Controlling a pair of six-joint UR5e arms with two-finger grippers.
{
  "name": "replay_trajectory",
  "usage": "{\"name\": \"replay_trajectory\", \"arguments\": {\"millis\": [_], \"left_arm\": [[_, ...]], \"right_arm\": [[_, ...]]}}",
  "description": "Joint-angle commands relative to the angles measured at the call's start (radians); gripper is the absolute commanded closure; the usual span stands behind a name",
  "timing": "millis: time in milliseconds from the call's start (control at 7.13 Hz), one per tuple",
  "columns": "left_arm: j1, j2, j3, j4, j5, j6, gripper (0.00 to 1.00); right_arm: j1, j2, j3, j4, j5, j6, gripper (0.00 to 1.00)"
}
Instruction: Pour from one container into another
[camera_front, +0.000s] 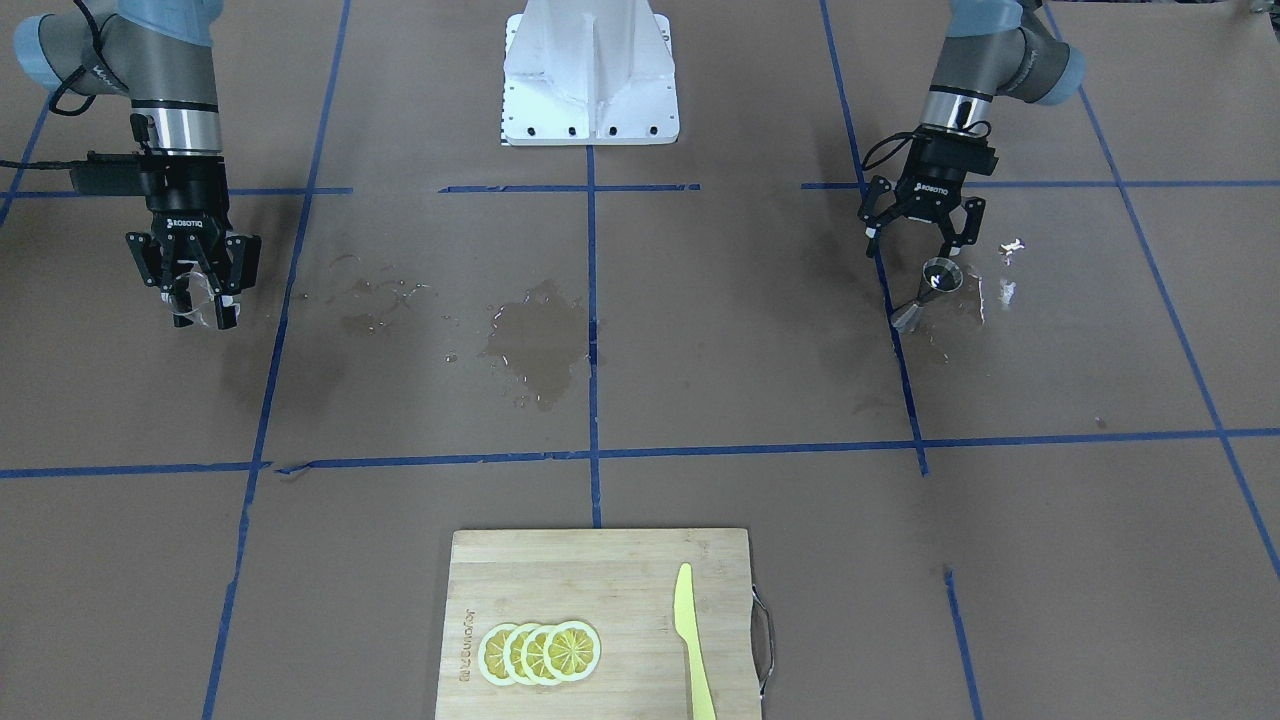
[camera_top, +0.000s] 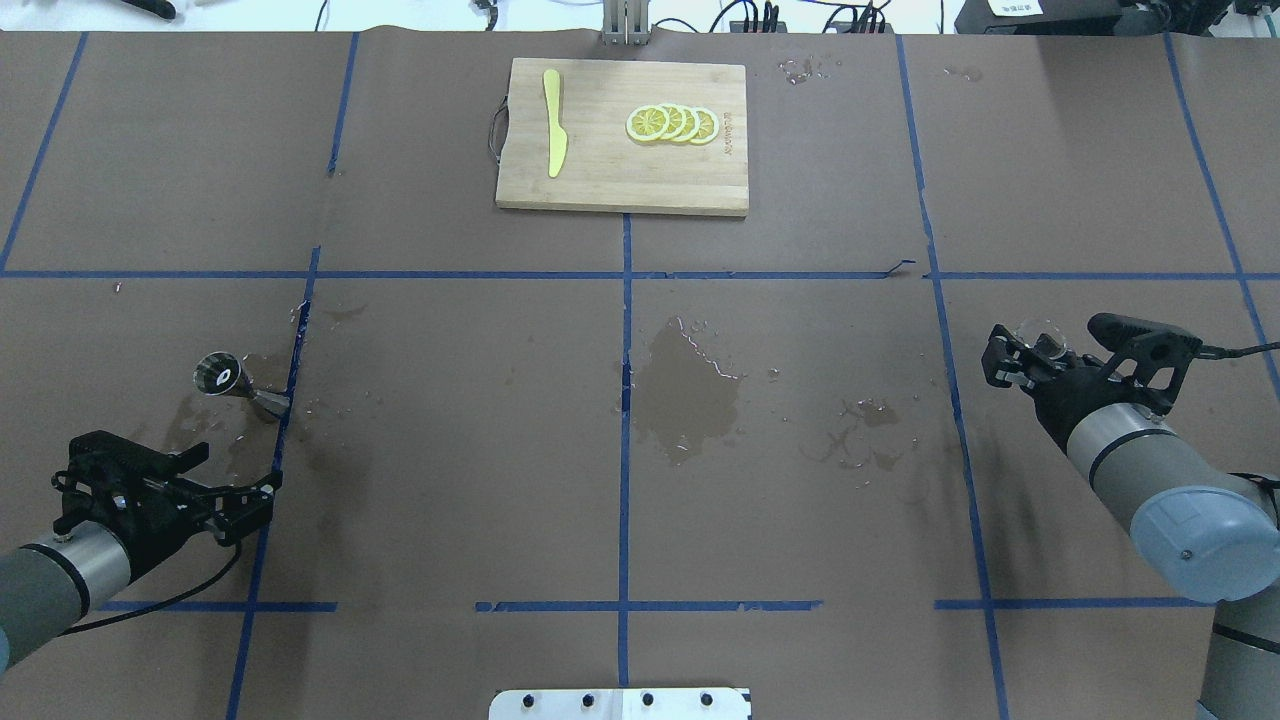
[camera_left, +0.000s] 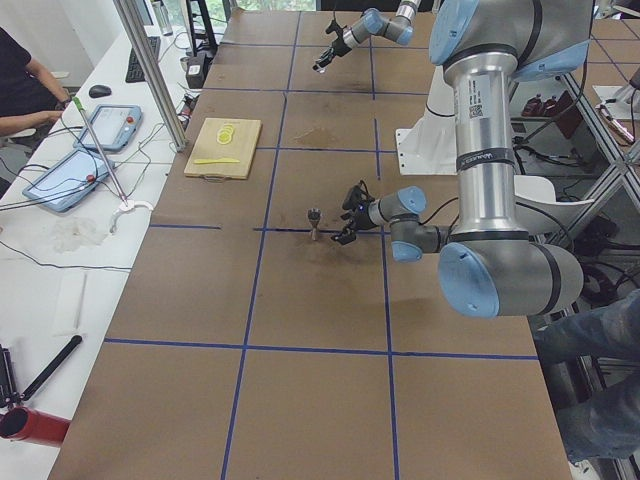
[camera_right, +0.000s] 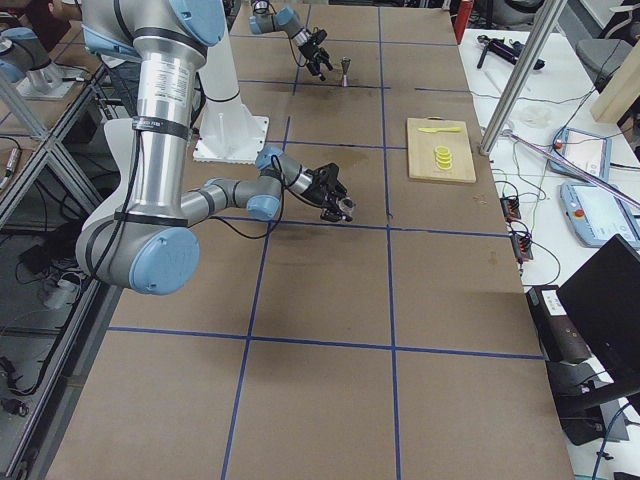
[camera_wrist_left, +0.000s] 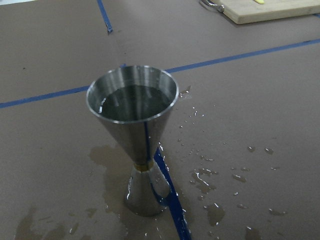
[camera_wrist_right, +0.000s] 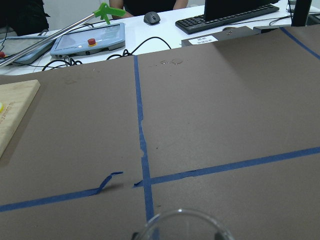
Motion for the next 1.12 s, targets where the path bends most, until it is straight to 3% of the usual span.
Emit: {"name": "replay_trajectory", "arguments": {"millis": [0, 280, 561, 841, 982], "left_arm": [[-0.063, 0.056, -0.077, 0.006, -0.171, 0.003, 0.0], [-0.114, 0.109, -0.148, 0.009, -0.326, 0.016, 0.0], [-0.187, 0.11, -0.163, 0.008, -0.417, 0.052, 0.0], [-0.2, 0.11, -0.163, 0.008, -0.429, 0.054, 0.0], [-0.2, 0.11, -0.163, 0.008, -0.429, 0.055, 0.0]], "right_arm": [[-0.03, 0.003, -0.011, 0.003, -0.028, 0.0, 1.0], [-0.093, 0.041, -0.079, 0.002, -0.078, 0.094, 1.0], [-0.165, 0.058, -0.131, 0.0, -0.215, 0.103, 1.0], [-0.188, 0.058, -0.156, 0.002, -0.264, 0.103, 1.0], [-0.188, 0.057, -0.156, 0.002, -0.274, 0.101, 0.88]]}}
